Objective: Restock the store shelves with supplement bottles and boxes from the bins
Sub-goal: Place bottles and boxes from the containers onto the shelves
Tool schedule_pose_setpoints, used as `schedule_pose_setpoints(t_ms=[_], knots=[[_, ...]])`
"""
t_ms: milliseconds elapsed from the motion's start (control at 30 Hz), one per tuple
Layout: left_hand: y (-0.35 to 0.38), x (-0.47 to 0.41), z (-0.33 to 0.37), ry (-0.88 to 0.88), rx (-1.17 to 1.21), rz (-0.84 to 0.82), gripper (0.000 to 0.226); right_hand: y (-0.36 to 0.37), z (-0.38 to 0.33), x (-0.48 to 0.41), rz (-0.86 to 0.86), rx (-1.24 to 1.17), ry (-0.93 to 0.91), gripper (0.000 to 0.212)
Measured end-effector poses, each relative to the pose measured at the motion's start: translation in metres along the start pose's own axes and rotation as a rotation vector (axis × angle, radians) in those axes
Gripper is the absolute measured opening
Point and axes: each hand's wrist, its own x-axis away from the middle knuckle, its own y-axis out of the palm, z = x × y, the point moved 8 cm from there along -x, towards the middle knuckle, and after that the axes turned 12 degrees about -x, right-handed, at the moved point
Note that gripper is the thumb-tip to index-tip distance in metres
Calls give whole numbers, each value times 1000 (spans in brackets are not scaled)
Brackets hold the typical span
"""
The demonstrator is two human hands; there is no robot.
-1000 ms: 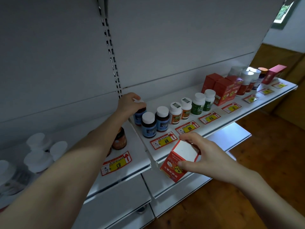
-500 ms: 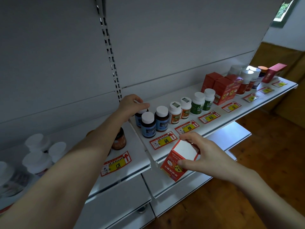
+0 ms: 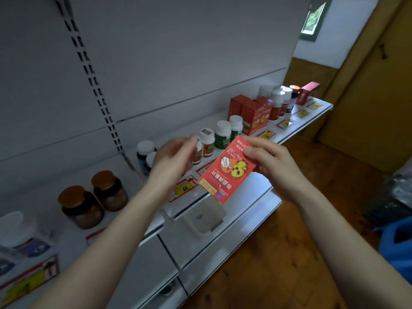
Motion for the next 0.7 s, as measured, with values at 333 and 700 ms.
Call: schedule_pose_setpoints(t_ms=[333,700], knots=[[130,28,7,-201,237,-280,49,-102,-5,-11,135,-192,-3,17],[240,-55,65,-67,428,-39,24,-224,-21,-44,-139,182,150,53]])
